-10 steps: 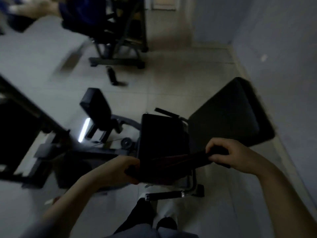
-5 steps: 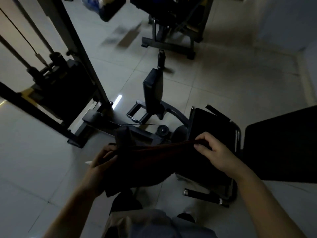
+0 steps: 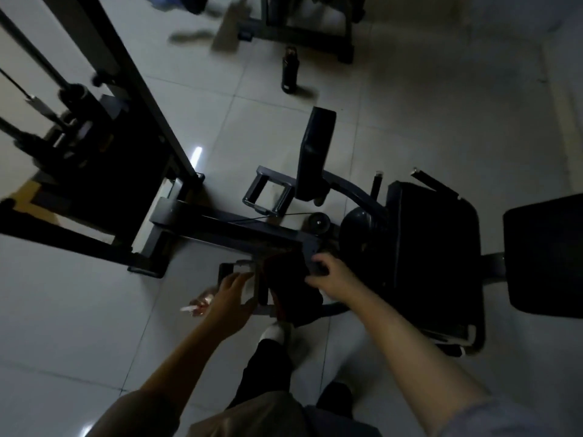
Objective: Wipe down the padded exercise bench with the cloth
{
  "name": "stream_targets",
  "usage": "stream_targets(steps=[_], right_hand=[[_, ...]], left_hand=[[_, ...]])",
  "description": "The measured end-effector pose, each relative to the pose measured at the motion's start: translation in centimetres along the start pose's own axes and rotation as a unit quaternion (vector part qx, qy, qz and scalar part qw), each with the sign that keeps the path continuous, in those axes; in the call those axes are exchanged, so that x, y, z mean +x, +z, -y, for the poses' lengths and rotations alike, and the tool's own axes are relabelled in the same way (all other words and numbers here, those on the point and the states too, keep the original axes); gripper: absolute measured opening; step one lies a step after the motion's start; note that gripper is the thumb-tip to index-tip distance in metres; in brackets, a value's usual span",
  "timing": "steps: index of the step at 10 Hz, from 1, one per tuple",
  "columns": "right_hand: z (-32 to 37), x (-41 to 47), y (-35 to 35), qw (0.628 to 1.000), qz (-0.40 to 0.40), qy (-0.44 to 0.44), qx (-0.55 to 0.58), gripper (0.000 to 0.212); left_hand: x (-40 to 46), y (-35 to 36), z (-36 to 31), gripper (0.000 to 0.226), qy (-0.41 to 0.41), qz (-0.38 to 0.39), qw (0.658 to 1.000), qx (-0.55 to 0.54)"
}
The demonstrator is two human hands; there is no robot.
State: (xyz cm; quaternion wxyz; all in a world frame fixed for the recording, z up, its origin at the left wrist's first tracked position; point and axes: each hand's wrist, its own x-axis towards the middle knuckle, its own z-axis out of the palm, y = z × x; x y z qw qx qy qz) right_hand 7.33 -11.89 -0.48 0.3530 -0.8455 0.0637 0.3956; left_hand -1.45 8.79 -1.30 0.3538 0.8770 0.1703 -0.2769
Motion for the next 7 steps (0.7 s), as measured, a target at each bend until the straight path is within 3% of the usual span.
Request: stream_targets(steps=[1,2,4,5,6,7], right_hand=[[-0.8,-1.0,3.2,1.0,-0.001,0.005,-0.006,0.056],[-2.2,-1.4,4.0,0.998,-0.069,0.004,-0.003,0.044],[-4.7,-2.3,4.2,0.998,-0.064,-0.018,-0.001,0.043],[-5.9,-3.2,3.8,0.998,-0.056,-0.009,0.012,0.04],[-7.3,-4.3,1.8,0.982,-0.096,0.026,0.162,0.025],[-8.6,-7.9,-1.7,0.902,-0.142,0.084,0.399,0.015]], left_hand=[[1.2,0.9,-2.1,0.057,0.096,0.007,0.995,0.0],[3.3,1.5,-2.5,0.056,0.09,0.016,0.995,-0.049],[6.1,-0.2,-3.2,0.016,0.021,-0.037,0.997,0.058],[5.4,-0.4,-3.2,0.017,0.004,-0.016,0.989,0.146],[4.2,0.0,-4.0,0.033,0.028,-0.059,0.986,0.153],[2.6,1.4,-7.2,0.036,0.148,-0.073,0.975,0.148]])
